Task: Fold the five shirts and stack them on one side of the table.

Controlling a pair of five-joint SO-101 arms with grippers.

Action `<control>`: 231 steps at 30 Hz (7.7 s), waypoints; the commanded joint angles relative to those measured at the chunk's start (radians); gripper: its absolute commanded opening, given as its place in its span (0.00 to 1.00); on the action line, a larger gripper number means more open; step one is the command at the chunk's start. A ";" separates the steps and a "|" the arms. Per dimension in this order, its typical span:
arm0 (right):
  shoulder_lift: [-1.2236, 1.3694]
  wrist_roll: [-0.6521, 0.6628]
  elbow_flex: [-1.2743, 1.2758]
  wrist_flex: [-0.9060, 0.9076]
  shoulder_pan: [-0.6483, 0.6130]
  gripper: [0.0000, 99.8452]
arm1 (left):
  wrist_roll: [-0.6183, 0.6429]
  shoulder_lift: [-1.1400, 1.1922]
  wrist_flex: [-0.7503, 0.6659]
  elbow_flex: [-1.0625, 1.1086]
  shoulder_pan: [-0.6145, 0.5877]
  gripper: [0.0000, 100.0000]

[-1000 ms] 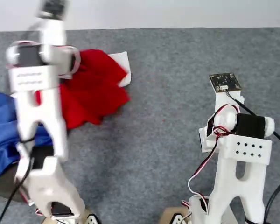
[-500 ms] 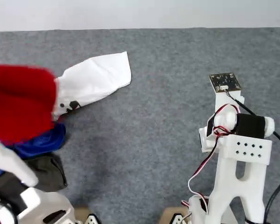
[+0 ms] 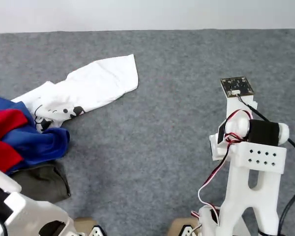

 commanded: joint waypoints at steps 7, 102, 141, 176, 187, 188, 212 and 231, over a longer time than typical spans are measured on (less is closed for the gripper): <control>-0.007 0.011 -0.011 0.030 -0.005 0.30 | -0.161 -0.023 0.020 -0.039 0.072 0.30; -0.002 0.009 -0.008 0.030 -0.002 0.30 | 0.006 0.304 0.020 -0.684 1.376 0.01; 0.361 0.112 -0.038 -0.437 -0.329 0.30 | -0.149 -0.221 0.020 0.461 0.746 0.17; 1.300 0.374 -0.916 -0.539 -0.464 0.03 | -0.147 -0.233 0.018 0.507 0.654 0.17; 1.106 0.422 -1.109 -0.298 -0.437 0.01 | -0.149 -0.233 0.017 0.542 0.660 0.13; 1.086 0.422 -1.123 -0.282 -0.429 0.01 | -0.149 -0.233 0.017 0.542 0.660 0.13; 0.783 0.468 -1.132 0.042 -0.260 0.01 | -0.155 0.021 -0.035 0.613 0.859 0.25; 0.791 0.466 -1.131 0.044 -0.262 0.01 | -0.278 0.391 -0.135 0.225 0.977 0.27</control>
